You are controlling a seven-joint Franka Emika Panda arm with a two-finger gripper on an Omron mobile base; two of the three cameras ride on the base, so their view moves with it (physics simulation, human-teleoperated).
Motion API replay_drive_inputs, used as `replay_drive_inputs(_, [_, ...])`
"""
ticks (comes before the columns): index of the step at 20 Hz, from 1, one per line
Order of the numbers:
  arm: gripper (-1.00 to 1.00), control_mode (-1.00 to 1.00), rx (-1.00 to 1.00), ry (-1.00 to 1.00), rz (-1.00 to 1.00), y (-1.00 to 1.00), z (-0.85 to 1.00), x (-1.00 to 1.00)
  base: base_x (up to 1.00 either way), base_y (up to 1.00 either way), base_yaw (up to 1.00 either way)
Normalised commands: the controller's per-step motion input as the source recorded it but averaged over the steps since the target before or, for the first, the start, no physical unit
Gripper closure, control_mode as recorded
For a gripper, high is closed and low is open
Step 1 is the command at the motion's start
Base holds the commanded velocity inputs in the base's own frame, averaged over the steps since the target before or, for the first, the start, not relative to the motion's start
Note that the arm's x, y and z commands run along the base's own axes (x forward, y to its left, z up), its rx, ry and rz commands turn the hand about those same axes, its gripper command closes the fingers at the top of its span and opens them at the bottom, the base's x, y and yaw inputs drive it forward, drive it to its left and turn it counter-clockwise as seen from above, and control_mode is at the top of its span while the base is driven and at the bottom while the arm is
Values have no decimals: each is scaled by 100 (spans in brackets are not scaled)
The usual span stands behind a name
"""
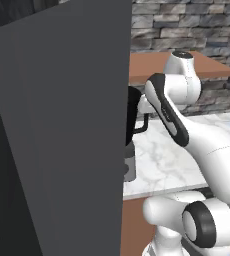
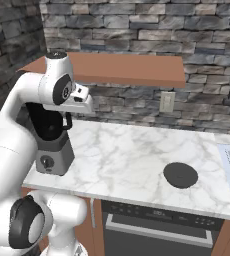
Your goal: Close the lid blender by securely placing the lid on top.
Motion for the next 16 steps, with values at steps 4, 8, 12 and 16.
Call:
replay_drive_inputs(4, [-100,-100,0,-8,-1,-3,0,-51,0,0,0])
replay_drive_inputs(8, [-100,-100,2,-13,-23,-80,-13,-94,0,0,0])
replay_drive_inputs(12, [-100,-100,8,8,-42,-100,-38,-42,0,0,0])
replay_drive_inputs(16, [-100,-100,14,18,-46,-100,-55,0,0,0,0])
